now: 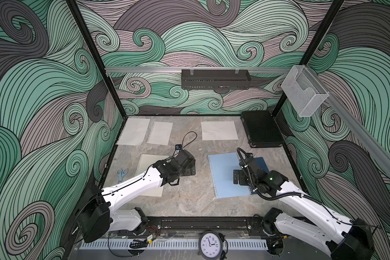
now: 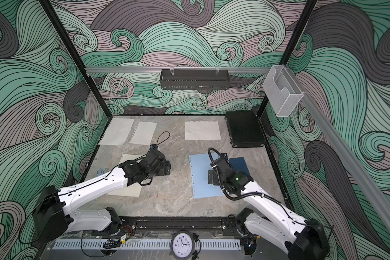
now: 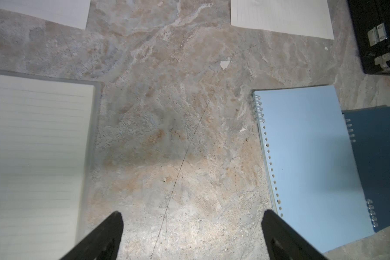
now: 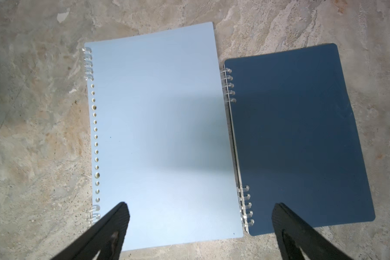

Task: Tear off pages from different notebooks
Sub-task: Close the notebook at the center of the board, then reset both arms

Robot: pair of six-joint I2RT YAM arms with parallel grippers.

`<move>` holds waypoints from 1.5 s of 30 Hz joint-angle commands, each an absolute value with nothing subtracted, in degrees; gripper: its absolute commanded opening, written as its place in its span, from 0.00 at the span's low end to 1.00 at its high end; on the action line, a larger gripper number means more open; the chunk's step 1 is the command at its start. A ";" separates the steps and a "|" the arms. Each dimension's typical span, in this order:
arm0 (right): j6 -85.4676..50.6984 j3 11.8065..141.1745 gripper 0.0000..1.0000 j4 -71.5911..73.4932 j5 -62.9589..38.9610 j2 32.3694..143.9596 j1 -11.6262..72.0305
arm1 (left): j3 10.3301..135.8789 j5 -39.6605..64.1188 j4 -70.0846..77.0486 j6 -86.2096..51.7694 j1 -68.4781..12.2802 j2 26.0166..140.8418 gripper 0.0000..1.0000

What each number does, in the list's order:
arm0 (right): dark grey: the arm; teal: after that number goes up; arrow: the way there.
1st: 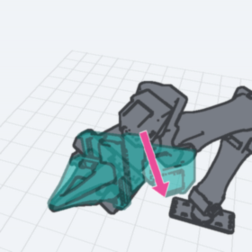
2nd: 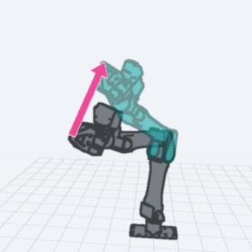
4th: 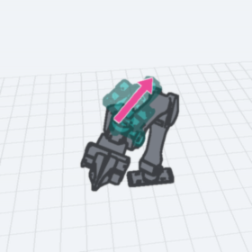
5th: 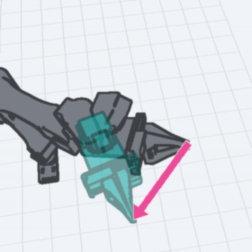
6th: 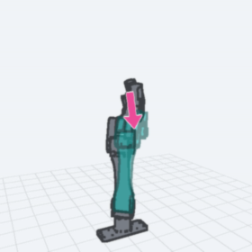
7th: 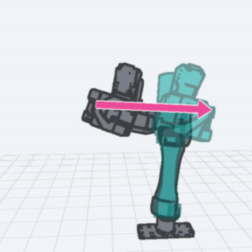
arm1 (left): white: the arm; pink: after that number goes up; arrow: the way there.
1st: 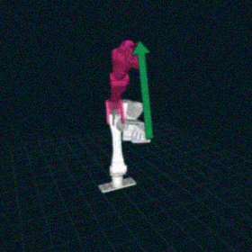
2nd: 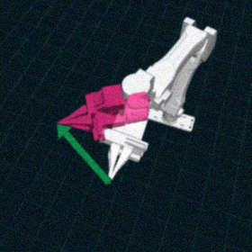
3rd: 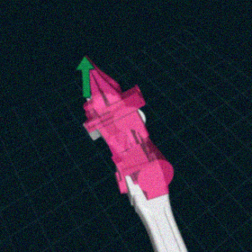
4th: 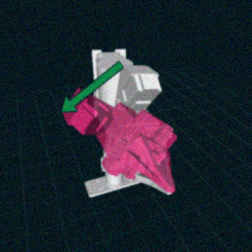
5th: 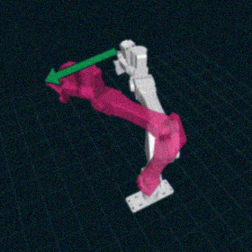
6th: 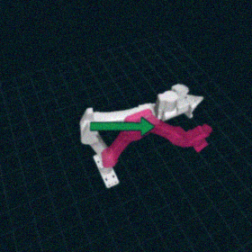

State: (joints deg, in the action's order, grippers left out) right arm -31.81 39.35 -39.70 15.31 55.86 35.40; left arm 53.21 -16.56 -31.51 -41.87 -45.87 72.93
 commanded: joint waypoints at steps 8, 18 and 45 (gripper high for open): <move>-18.52 48.65 0.99 -32.50 -0.58 60.93 14.45 | 75.01 -8.06 -50.42 -25.67 -31.04 81.12 0.99; -11.76 39.15 0.99 -10.37 -3.31 58.90 -7.36 | 59.30 -22.59 -31.47 -15.66 -14.86 71.19 0.99; 1.71 24.74 0.99 43.05 -11.31 84.93 -3.10 | 31.98 3.83 28.24 -5.62 8.22 85.34 0.99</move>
State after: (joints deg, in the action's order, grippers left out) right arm -5.04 24.91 35.51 -11.18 84.27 -7.70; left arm 29.12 -4.51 21.34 -8.40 7.49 81.25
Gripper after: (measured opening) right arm 0.993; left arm 0.986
